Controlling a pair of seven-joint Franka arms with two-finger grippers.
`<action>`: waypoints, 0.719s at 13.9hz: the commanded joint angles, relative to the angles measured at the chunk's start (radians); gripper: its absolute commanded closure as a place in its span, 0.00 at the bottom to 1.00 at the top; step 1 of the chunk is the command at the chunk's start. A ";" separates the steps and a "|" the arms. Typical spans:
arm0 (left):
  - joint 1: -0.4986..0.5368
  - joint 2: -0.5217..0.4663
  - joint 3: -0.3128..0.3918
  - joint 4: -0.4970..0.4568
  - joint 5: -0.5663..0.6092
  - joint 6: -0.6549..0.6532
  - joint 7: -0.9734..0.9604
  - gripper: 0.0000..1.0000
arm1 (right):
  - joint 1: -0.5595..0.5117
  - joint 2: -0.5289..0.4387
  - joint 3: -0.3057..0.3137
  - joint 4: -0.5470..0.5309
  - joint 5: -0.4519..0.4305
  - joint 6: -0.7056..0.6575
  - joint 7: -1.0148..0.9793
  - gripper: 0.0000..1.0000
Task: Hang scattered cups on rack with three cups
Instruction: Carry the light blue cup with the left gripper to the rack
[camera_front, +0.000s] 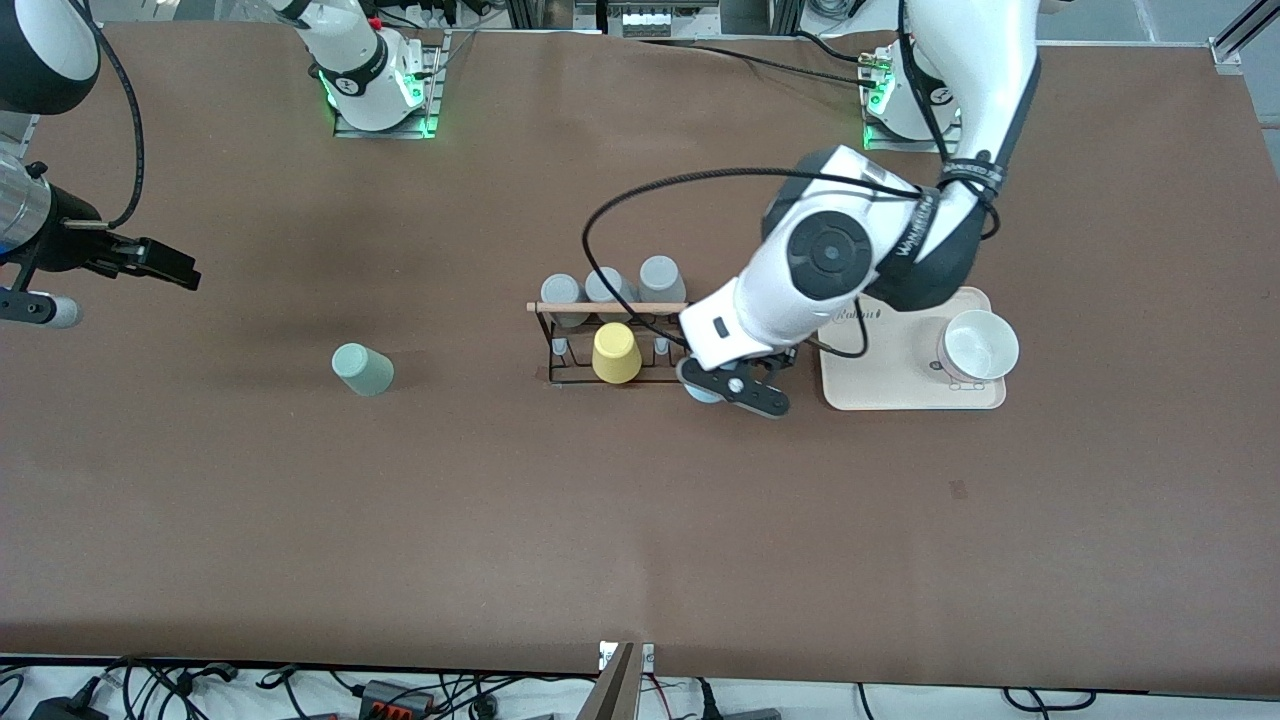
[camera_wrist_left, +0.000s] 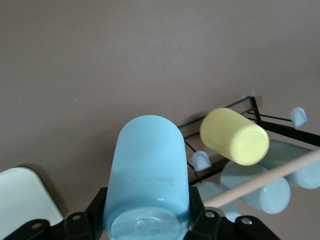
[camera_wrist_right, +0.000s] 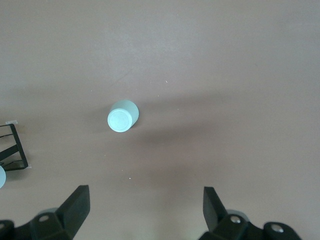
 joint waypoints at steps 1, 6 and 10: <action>-0.068 0.028 0.025 0.047 0.042 -0.041 -0.024 0.64 | -0.006 -0.008 0.001 -0.009 0.012 -0.003 -0.014 0.00; -0.106 0.048 0.027 0.080 0.099 -0.045 -0.023 0.63 | -0.006 -0.007 0.001 -0.008 0.012 -0.003 -0.029 0.00; -0.139 0.060 0.021 0.083 0.162 -0.051 -0.021 0.63 | -0.007 -0.005 0.000 -0.009 0.012 -0.003 -0.029 0.00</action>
